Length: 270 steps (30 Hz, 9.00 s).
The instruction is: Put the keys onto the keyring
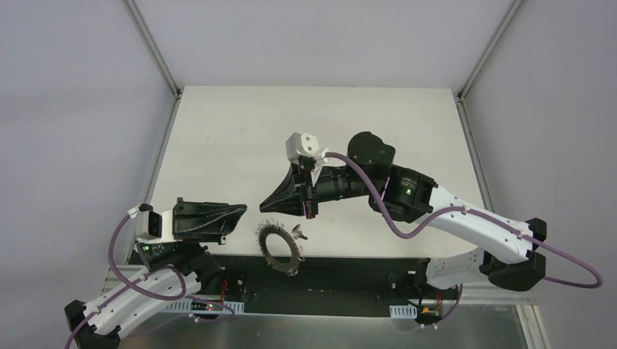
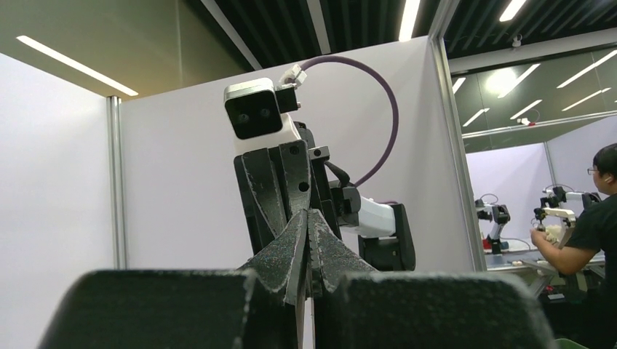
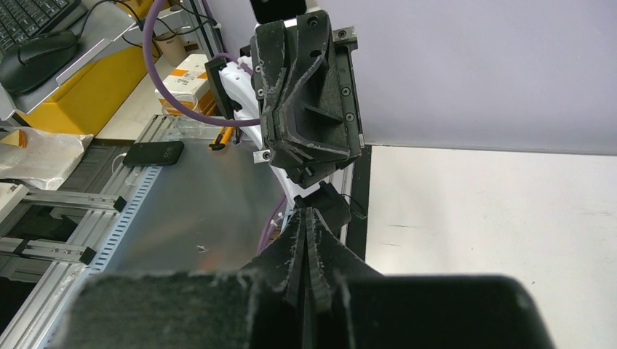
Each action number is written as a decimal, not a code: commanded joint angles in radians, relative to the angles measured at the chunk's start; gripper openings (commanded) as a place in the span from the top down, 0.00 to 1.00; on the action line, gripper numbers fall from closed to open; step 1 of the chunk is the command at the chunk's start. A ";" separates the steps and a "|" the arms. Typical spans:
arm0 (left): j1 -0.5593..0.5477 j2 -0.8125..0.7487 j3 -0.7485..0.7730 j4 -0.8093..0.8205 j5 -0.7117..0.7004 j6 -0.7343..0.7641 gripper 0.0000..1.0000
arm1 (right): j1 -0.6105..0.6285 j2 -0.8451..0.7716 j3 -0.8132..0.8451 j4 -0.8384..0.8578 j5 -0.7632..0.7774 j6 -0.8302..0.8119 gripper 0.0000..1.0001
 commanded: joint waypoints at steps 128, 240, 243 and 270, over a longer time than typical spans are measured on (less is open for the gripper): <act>-0.007 0.048 -0.027 -1.166 -0.798 0.084 0.39 | -0.182 0.263 -0.463 -0.213 0.377 0.041 0.64; -0.007 -0.182 0.034 -1.444 -0.682 0.023 0.40 | 0.135 0.253 -0.748 0.173 0.855 -0.996 0.57; -0.006 -0.186 0.034 -1.446 -0.684 0.023 0.40 | 0.134 0.263 -0.733 0.166 0.848 -0.999 0.58; -0.008 -0.209 0.031 -1.462 -0.710 0.021 0.40 | 0.122 0.342 -0.692 0.156 0.815 -0.992 0.68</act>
